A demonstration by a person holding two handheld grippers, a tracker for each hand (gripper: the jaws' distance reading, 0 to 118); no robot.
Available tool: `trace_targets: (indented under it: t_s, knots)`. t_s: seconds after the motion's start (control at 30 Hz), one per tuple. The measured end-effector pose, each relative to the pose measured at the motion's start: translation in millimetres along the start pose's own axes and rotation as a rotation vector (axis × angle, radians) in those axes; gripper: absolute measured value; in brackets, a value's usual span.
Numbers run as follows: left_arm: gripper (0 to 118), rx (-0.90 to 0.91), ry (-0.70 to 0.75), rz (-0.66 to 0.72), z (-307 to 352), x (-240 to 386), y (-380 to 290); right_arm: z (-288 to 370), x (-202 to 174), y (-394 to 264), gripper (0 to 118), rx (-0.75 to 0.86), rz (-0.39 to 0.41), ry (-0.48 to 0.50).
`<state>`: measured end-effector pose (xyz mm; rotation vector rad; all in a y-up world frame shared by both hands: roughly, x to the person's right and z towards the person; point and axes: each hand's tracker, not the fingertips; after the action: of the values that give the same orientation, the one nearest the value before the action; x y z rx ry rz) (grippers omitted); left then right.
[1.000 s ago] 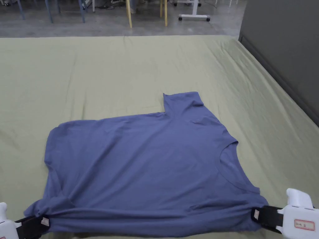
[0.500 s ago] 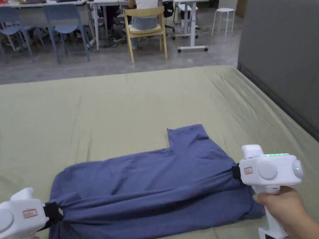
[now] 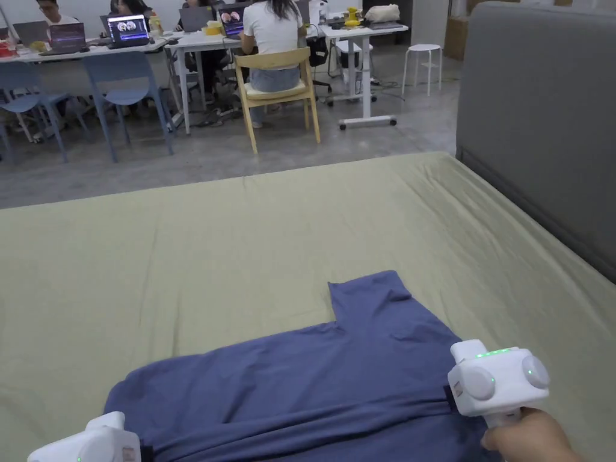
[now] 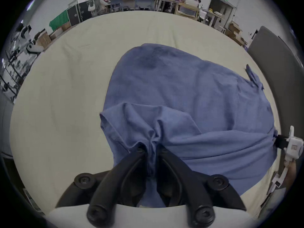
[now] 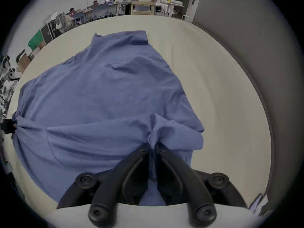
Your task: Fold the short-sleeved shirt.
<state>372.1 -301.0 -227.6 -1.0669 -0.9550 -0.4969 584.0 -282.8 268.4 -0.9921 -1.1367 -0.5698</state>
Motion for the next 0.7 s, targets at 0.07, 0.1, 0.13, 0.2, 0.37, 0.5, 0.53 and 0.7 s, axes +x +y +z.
trace_targets:
  t_s: [0.07,0.1,0.13,0.2,0.37,0.5,0.53,0.7]
  knots:
    - [24,-0.015,-0.060,0.066,13,-8,6,17,10,10,40,0.008,-0.028,0.000]
    - [51,0.006,-0.101,0.120,31,-13,8,32,16,14,82,0.069,-0.085,-0.027]
    - [92,0.111,-0.184,0.116,52,-14,6,53,23,12,116,0.174,-0.137,0.004]
    - [118,0.380,-0.227,0.043,106,-11,-10,113,34,6,116,0.394,-0.166,0.051]
    - [118,0.293,-0.355,0.029,157,-7,-91,184,23,-67,117,0.446,-0.132,0.174]
    - [0,0.121,-0.299,0.009,145,-3,-167,190,-14,-138,3,0.314,0.004,0.165]
    - [0,0.111,-0.258,0.022,141,-4,-175,189,-25,-157,3,0.312,0.047,0.129]
    - [1,0.139,-0.159,-0.070,133,-9,-170,187,-27,-207,3,0.247,0.005,0.320]
